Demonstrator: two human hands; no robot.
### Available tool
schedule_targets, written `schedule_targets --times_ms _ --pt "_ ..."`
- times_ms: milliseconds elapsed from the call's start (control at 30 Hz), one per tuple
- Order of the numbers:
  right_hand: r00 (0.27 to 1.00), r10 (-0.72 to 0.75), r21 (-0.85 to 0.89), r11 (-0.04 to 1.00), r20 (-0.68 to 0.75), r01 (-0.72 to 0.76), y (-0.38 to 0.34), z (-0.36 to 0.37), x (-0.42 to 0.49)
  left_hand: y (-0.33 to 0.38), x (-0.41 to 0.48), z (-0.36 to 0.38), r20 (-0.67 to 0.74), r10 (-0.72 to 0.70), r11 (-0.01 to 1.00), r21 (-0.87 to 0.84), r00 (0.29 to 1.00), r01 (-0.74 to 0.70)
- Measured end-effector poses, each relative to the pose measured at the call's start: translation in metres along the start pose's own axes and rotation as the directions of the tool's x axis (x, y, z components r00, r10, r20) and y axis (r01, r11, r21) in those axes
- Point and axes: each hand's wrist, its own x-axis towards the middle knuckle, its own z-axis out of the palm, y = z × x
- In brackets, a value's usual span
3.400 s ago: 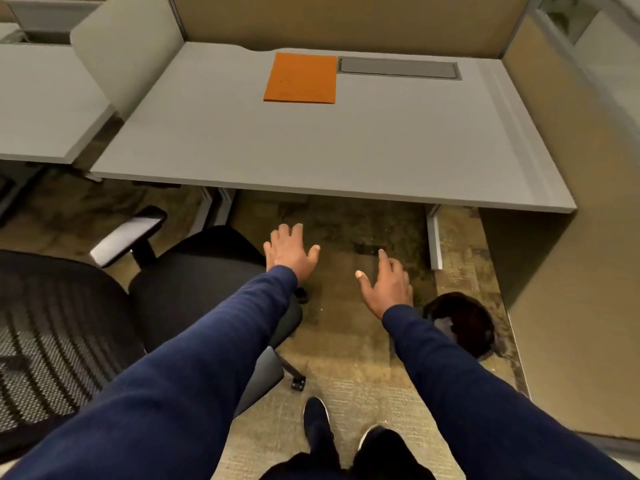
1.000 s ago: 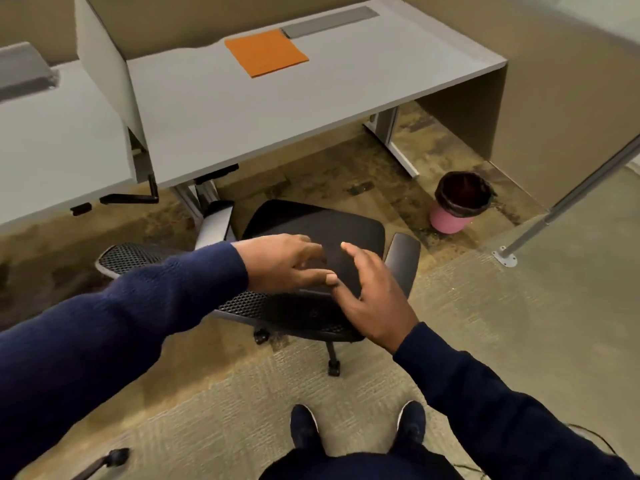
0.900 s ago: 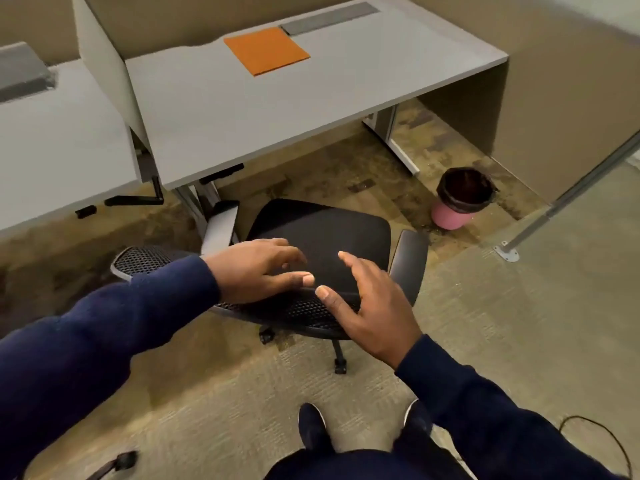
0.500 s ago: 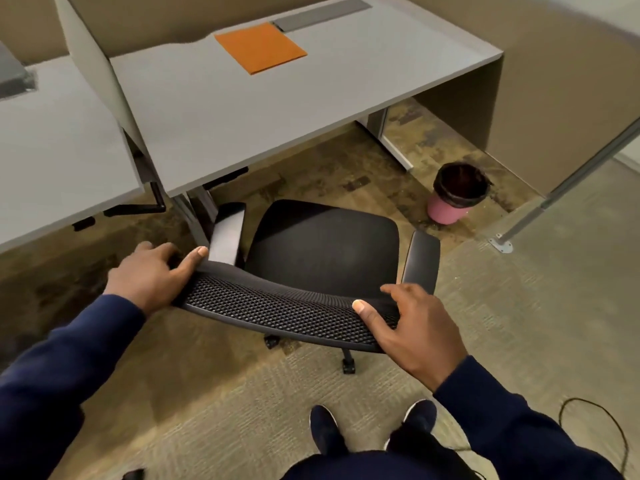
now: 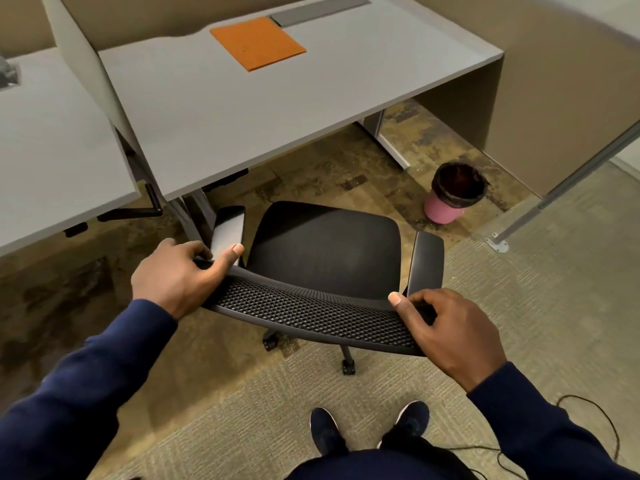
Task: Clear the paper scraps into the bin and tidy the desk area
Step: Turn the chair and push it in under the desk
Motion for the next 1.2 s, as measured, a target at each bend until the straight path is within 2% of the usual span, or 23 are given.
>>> schedule_targets --times_ms 533,767,1200 --pt "0.999 0.016 0.016 1.0 -0.052 -0.015 0.02 -0.018 0.003 0.036 -0.01 0.005 -0.061 0.006 0.995 -0.101 0.998 -0.012" --pt "0.995 0.016 -0.039 0.999 -0.094 -0.02 0.023 -0.02 0.014 0.055 0.004 0.001 -0.077 0.023 0.994 -0.106 0.997 -0.031" --pt "0.982 0.048 -0.04 0.998 -0.181 -0.056 0.062 -0.036 0.088 0.111 0.052 0.022 -0.046 0.031 0.995 -0.09 0.998 -0.035"
